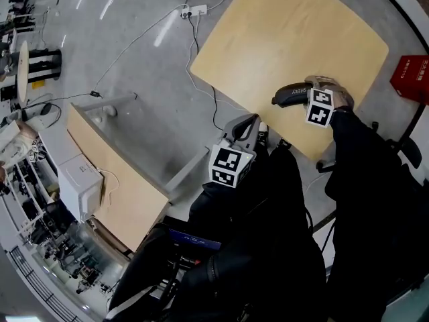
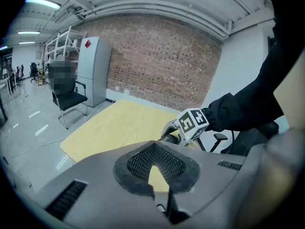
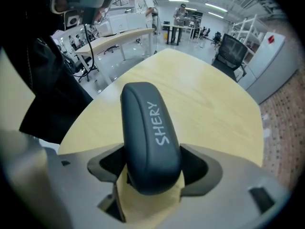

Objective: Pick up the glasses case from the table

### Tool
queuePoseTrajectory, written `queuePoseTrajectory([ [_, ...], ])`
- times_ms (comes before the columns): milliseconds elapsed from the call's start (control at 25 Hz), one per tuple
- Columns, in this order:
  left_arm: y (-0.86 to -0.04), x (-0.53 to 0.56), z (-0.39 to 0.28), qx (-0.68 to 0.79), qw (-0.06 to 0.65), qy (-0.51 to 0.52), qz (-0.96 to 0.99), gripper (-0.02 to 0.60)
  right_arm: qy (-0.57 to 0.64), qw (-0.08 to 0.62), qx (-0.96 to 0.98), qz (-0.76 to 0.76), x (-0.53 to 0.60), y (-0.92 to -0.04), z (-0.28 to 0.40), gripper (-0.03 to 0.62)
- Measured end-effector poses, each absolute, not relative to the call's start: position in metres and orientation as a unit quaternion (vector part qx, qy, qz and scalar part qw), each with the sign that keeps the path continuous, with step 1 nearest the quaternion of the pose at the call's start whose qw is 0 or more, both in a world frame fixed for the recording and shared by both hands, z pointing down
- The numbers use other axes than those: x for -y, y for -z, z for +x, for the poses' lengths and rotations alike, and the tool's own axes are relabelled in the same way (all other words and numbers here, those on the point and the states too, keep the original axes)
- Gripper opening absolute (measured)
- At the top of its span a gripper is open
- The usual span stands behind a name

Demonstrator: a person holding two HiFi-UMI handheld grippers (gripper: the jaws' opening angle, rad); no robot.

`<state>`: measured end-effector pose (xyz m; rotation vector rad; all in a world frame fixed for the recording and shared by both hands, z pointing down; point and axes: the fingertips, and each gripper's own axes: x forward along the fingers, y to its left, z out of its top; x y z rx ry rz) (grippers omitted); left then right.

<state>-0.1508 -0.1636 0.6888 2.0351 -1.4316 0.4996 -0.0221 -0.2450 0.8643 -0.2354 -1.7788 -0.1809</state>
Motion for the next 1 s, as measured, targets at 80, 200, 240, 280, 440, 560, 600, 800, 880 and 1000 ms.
queuePoseTrajectory([
  [80,-0.688,0.162,-0.152,0.539,0.297,-0.187,0.766,-0.002,0.070,0.616,0.780,-0.088,0.242,-0.863,-0.021,0.359],
  [200,-0.684,0.159,-0.151,0.538,0.293,-0.184,0.769,-0.002,0.041,0.598,0.799,-0.051,0.239,-0.852,-0.020,0.357],
  [240,-0.682,0.158,-0.151,0.537,0.292,-0.183,0.770,-0.002,0.027,0.589,0.807,-0.035,0.238,-0.847,-0.020,0.357],
  [280,-0.681,0.157,-0.150,0.536,0.290,-0.182,0.772,-0.002,0.012,0.580,0.815,-0.016,0.239,-0.841,-0.019,0.357],
  [440,-0.675,0.155,-0.148,0.531,0.283,-0.179,0.778,-0.002,-0.040,0.532,0.843,0.072,0.246,-0.815,-0.015,0.354],
  [560,-0.668,0.156,-0.143,0.529,0.274,-0.172,0.785,-0.002,-0.077,0.476,0.864,0.146,0.249,-0.784,-0.010,0.354],
  [600,-0.664,0.157,-0.141,0.528,0.270,-0.169,0.787,-0.002,-0.092,0.450,0.871,0.172,0.249,-0.770,-0.009,0.354],
  [800,-0.635,0.162,-0.135,0.527,0.246,-0.152,0.799,-0.002,-0.131,0.320,0.893,0.289,0.245,-0.685,0.002,0.354],
  [880,-0.620,0.165,-0.129,0.525,0.235,-0.142,0.805,-0.002,-0.128,0.285,0.895,0.319,0.241,-0.652,0.009,0.354],
  [1000,-0.594,0.173,-0.119,0.521,0.213,-0.126,0.817,-0.002,-0.122,0.240,0.896,0.354,0.237,-0.608,0.020,0.354],
])
